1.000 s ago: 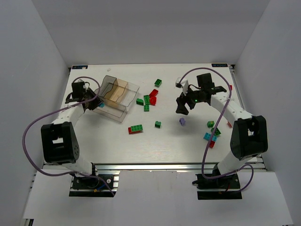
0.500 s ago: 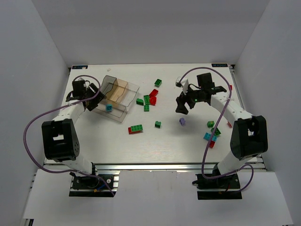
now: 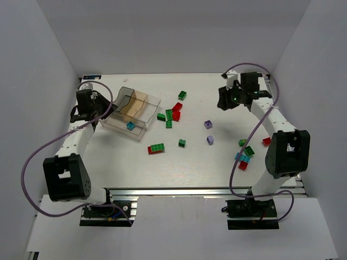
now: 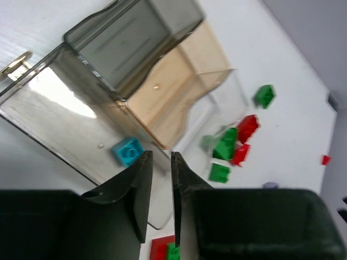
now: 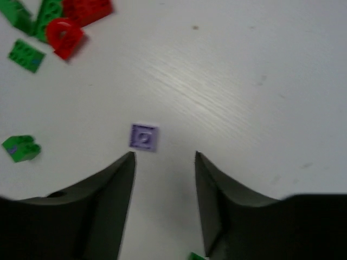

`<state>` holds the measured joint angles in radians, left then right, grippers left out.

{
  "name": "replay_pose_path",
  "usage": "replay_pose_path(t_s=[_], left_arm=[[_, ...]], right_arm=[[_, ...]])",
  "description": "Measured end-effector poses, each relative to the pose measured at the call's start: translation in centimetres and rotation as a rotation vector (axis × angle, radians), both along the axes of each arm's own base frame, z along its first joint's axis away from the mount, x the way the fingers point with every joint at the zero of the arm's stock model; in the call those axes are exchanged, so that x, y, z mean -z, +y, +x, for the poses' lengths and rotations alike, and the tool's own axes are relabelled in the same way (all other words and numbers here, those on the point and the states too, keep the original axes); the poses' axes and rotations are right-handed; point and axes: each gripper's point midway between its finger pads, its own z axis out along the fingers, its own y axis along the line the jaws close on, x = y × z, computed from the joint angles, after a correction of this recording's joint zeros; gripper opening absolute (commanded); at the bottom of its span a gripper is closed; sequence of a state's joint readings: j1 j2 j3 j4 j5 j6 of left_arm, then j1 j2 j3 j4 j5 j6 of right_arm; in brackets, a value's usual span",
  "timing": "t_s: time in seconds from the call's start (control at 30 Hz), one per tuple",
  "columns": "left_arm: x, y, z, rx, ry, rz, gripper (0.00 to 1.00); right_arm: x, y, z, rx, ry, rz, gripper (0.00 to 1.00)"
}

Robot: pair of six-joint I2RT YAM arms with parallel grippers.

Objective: Sort the legos into containers by color

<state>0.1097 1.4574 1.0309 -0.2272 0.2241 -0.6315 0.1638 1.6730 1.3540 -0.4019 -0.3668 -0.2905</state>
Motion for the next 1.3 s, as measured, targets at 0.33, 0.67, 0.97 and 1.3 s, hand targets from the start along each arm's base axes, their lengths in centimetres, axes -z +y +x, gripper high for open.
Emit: replay_pose_path(t_s=[0.33,0.67,0.97,1.3], left_arm=[[-3.5,-3.3,-4.3,0.133,-0.192,-0.087,0.80],[-0.9,-4.9,-7.5,0.208,-0.161,-0.130,0.86],[0.3,-5.5,-9.1,0.228,-0.151,-0.154,0.86],[0.5,-5.9,-9.7,0.235,-0.140,-0.165,0.89]], right_arm=[[-1.2,-12.3,5.7,0.418,0.044,-0.038,0.52],[-0.6,-14.5,2.8,0.232,0.193,-0.030,0.74],[3.7,-10.4,-10.3,-0.376,0.322,-0.087,0.61],[6.2,-8.0,-17.8,-0.587,0.280,-0.258,0.85]])
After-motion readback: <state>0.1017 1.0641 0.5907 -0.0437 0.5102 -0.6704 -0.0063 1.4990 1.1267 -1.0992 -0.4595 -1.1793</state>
